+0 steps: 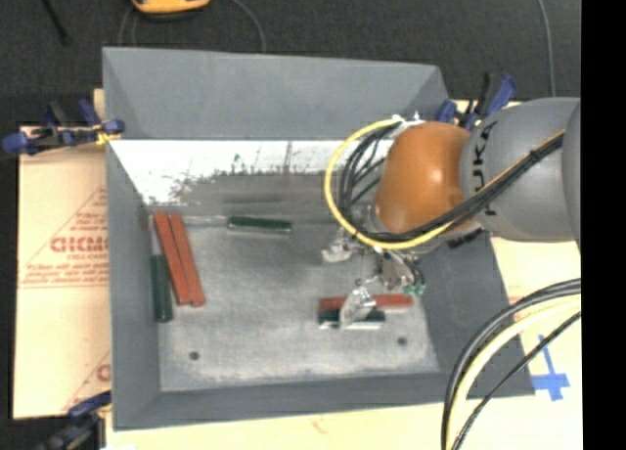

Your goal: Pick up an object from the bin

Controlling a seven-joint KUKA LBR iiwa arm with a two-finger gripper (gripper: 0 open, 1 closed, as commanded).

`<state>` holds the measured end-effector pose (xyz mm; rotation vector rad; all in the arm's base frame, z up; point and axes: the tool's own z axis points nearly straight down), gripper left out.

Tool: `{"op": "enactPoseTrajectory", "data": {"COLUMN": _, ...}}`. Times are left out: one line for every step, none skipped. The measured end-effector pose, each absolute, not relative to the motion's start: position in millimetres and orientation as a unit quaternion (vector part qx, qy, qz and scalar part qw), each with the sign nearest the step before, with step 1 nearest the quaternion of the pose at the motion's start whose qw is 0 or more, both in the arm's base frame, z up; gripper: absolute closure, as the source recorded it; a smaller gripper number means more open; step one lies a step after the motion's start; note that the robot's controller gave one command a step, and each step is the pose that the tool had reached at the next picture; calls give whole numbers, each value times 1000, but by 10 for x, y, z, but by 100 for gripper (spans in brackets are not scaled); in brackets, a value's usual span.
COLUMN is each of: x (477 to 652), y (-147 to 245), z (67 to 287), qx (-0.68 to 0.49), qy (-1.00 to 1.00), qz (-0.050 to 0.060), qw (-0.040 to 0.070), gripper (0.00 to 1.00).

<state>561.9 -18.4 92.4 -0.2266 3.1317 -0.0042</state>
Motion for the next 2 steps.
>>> {"op": "enactPoseTrajectory", "data": {"x": 5175, "y": -492, "z": 784, "qx": -226, "qy": 974, "qz": 0, "qw": 1, "gripper": 100}}
{"op": "enactPoseTrajectory", "data": {"x": 5175, "y": -492, "z": 784, "qx": -226, "qy": 974, "qz": 0, "qw": 1, "gripper": 100}}
